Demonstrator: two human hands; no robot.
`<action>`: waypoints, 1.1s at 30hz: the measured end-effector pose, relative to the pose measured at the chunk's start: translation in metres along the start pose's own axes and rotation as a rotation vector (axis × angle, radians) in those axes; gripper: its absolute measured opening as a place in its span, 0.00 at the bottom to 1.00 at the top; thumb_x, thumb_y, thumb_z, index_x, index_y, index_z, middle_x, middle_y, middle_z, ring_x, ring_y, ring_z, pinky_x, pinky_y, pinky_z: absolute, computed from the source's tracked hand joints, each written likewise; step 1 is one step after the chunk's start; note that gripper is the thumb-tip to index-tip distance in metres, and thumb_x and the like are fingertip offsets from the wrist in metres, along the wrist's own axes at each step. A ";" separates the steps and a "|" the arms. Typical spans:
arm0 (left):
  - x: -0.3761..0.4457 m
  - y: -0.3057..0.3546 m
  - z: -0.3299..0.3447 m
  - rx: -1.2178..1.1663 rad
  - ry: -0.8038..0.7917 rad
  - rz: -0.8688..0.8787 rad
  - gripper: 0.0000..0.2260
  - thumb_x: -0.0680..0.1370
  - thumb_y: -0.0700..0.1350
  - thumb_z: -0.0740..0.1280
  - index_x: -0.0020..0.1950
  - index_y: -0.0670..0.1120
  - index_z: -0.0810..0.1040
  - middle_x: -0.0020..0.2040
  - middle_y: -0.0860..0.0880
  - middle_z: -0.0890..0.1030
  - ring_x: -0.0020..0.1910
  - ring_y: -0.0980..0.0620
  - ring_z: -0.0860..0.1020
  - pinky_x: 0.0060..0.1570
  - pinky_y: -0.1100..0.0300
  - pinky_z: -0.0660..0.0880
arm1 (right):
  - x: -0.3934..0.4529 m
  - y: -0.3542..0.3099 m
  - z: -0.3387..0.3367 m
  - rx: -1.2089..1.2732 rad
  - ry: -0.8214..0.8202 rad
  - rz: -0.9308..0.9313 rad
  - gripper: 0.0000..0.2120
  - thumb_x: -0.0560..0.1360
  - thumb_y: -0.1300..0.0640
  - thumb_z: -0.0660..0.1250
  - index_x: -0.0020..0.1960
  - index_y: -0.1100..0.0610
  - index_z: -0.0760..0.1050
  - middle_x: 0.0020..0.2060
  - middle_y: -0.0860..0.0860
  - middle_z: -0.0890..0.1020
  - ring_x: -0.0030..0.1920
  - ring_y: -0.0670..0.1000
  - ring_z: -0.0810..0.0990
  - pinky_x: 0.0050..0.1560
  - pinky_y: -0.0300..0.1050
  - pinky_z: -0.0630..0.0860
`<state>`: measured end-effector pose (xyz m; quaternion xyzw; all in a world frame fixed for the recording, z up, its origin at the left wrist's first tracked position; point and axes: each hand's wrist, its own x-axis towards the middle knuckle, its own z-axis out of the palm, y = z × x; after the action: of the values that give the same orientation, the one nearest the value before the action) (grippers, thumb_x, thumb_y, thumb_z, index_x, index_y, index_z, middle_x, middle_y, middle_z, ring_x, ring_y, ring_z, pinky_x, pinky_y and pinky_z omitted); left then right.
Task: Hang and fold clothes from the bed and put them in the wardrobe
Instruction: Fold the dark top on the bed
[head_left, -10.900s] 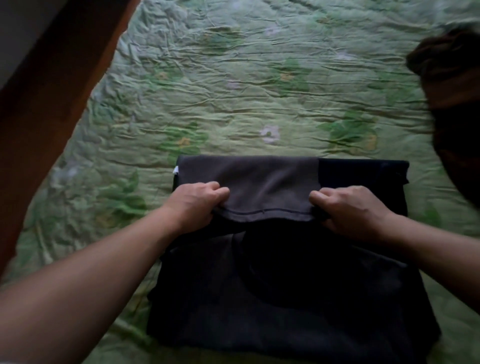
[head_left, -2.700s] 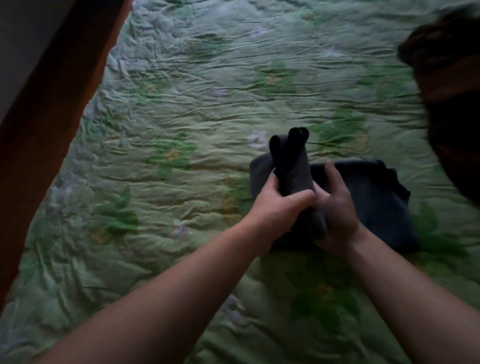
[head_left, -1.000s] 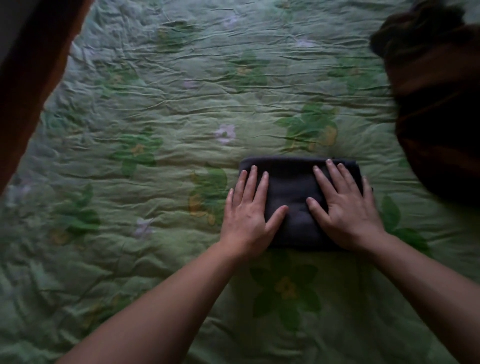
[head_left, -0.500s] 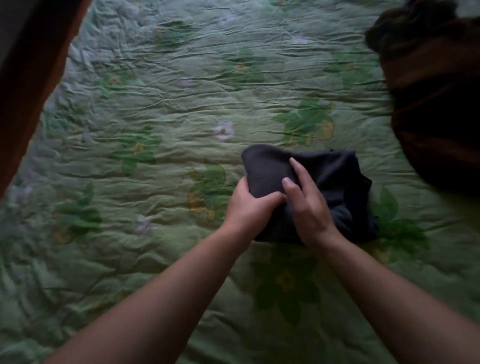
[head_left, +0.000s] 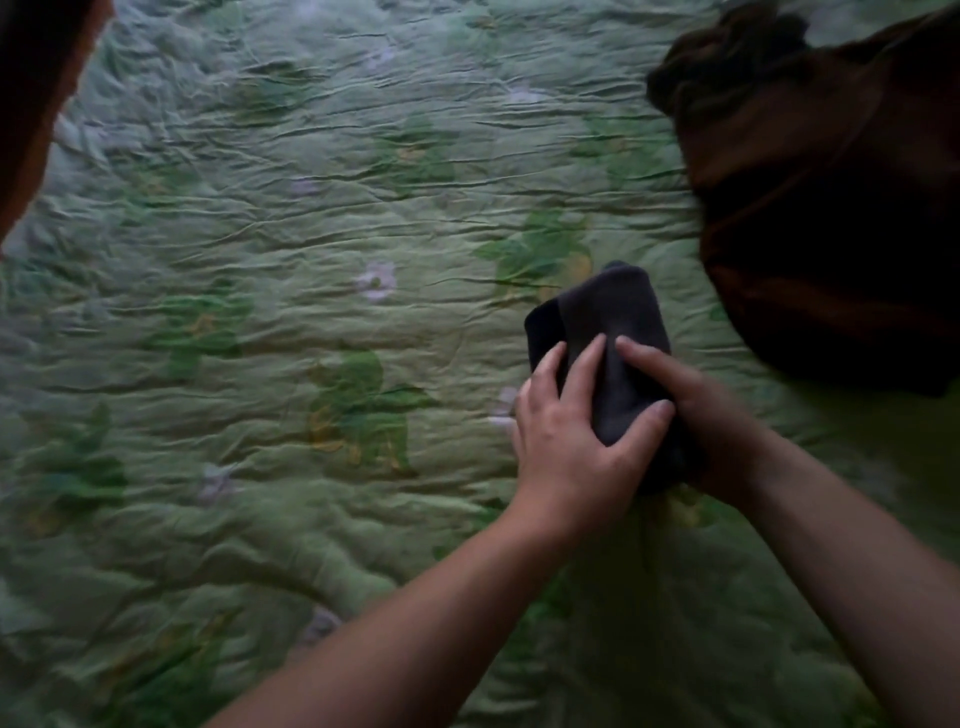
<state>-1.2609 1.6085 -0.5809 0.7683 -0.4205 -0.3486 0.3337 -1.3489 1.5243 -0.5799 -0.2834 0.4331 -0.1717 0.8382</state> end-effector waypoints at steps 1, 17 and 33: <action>0.002 -0.002 0.001 -0.047 0.014 -0.011 0.38 0.63 0.71 0.57 0.72 0.63 0.63 0.75 0.54 0.59 0.74 0.55 0.55 0.73 0.55 0.54 | 0.003 0.000 -0.003 -0.026 0.027 -0.002 0.21 0.71 0.51 0.66 0.59 0.63 0.78 0.54 0.61 0.82 0.52 0.56 0.83 0.55 0.48 0.79; 0.020 -0.023 0.021 -0.271 -0.061 -0.415 0.39 0.56 0.63 0.77 0.63 0.54 0.70 0.55 0.56 0.80 0.54 0.55 0.79 0.57 0.52 0.77 | 0.022 0.013 -0.036 -1.058 0.574 -0.141 0.23 0.75 0.44 0.58 0.62 0.59 0.74 0.58 0.61 0.77 0.59 0.61 0.75 0.60 0.52 0.71; -0.028 0.020 0.001 -0.588 -0.457 -0.465 0.25 0.61 0.62 0.73 0.55 0.54 0.77 0.49 0.49 0.84 0.46 0.48 0.84 0.43 0.49 0.81 | -0.042 0.000 -0.034 -0.003 0.389 -0.190 0.29 0.62 0.44 0.77 0.56 0.63 0.80 0.49 0.60 0.84 0.45 0.58 0.83 0.42 0.48 0.81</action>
<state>-1.2814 1.6244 -0.5586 0.6179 -0.1825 -0.6804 0.3492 -1.4008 1.5359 -0.5692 -0.2858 0.5582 -0.3006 0.7186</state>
